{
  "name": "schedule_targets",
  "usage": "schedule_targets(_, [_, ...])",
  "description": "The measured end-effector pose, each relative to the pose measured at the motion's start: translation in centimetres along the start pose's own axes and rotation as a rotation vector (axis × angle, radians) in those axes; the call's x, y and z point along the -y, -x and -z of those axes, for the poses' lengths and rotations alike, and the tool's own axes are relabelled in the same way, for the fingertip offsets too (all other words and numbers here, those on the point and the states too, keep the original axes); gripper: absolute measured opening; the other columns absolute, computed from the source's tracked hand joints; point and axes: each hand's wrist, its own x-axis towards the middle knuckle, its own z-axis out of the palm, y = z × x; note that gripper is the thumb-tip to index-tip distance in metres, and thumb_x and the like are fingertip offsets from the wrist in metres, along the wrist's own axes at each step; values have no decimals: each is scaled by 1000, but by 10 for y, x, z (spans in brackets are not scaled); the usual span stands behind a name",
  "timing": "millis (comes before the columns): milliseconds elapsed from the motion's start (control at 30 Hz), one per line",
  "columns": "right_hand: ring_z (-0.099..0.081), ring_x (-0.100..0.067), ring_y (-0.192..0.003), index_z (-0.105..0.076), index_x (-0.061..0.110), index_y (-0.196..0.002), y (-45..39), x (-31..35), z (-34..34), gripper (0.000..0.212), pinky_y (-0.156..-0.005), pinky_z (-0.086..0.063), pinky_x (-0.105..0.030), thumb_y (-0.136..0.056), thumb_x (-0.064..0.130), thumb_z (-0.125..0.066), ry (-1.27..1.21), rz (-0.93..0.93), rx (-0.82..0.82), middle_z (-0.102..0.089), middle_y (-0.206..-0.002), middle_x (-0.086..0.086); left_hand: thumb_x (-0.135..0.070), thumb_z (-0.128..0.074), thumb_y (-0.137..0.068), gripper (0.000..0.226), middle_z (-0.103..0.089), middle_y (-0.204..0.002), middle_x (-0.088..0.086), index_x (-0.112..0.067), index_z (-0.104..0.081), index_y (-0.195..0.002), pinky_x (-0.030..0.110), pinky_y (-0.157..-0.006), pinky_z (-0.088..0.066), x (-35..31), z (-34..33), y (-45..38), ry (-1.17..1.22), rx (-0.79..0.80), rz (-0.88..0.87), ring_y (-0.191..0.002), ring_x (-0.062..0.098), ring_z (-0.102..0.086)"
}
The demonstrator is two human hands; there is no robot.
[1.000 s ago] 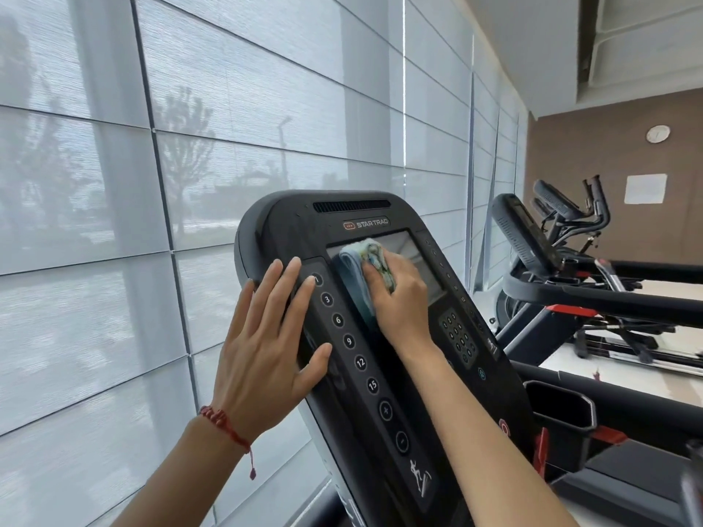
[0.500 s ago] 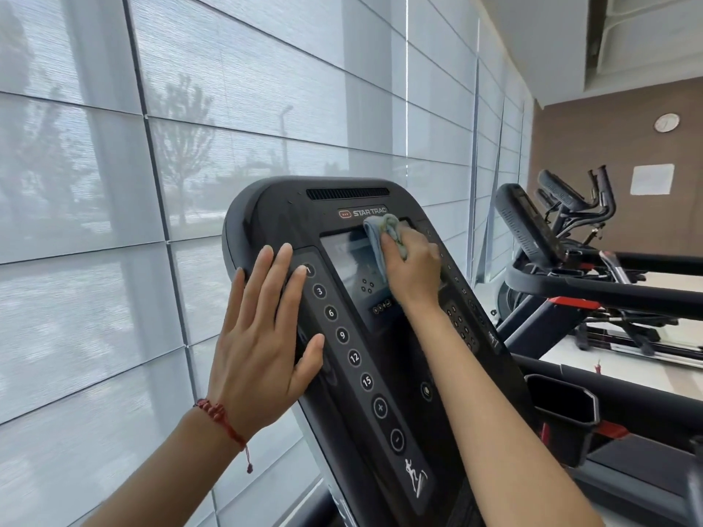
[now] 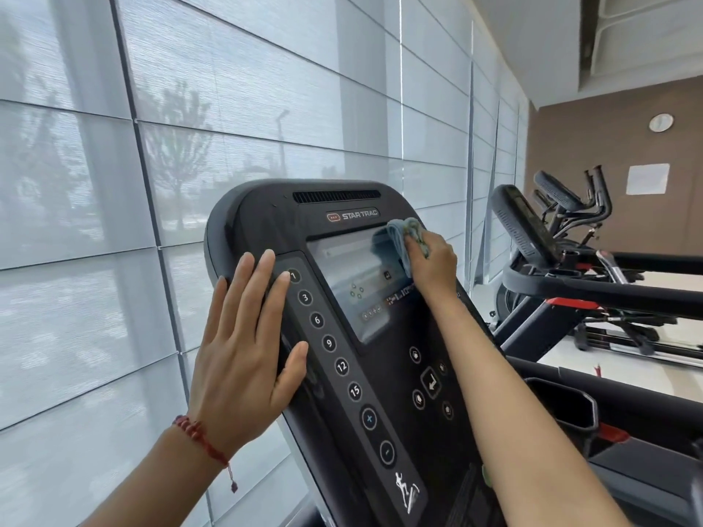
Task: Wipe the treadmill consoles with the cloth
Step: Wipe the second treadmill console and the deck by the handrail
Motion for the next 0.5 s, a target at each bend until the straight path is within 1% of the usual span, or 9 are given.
schedule_targets(67, [-56, -38, -99, -62, 5, -111, -5, -4, 0, 36, -79, -41, -33, -92, 33, -51, 30, -10, 0, -64, -106, -22, -41, -21, -97, 63, -25, -149, 20, 5, -36, -137, 52, -113, -16, 0, -1, 0, 5, -6, 0, -141, 33, -15])
schedule_targets(100, [-56, -37, -100, -61, 5, -111, -4, -4, -1, 36, -79, -40, -32, -92, 33, -50, 41, -14, 2, -64, -107, -21, -40, -22, -97, 62, -25, -149, 21, 5, -36, -137, 52, -112, -17, 0, -1, 0, 7, -13, 2, -141, 34, -15])
schedule_targets(167, [-56, -36, -100, -62, 5, -110, 5, 0, -3, 34, -77, -37, -29, -93, 31, -49, 62, -16, 0, -64, -108, -19, -35, -28, -94, 60, -26, -148, 22, 6, -36, -137, 53, -112, -17, -1, -3, -1, 19, -34, 10, -141, 35, -16])
schedule_targets(233, [-55, -36, -98, -63, 5, -107, 23, 6, -3, 35, -75, -35, -29, -92, 32, -48, 60, 15, -13, -64, -106, -16, -31, -33, -90, 60, -27, -148, 22, 6, -36, -136, 55, -111, -18, -2, -5, -1, 42, -54, 18, -140, 36, -16])
schedule_targets(300, [-54, -32, -99, -62, 7, -108, 47, 15, 1, 35, -74, -30, -25, -90, 34, -48, 57, 81, -3, -64, -108, -11, -30, -34, -88, 60, -27, -148, 22, 6, -36, -137, 56, -111, -18, -4, -6, -1, 58, -64, 24, -140, 36, -16])
schedule_targets(367, [-52, -27, -103, -61, 10, -115, 72, 29, 4, 38, -75, -27, -18, -91, 36, -48, 46, 138, 25, -63, -113, -6, -30, -34, -88, 60, -27, -148, 21, 6, -36, -137, 56, -110, -19, -4, -5, -1, 59, -68, 33, -140, 35, -16])
schedule_targets(500, [-50, -16, -101, -60, 14, -120, 112, 66, 5, 47, -81, -28, -9, -89, 45, -43, -8, 269, 70, -63, -114, 1, -30, -34, -89, 60, -27, -148, 21, 6, -36, -137, 55, -110, -20, -5, -3, 0, 43, -47, 40, -140, 35, -17])
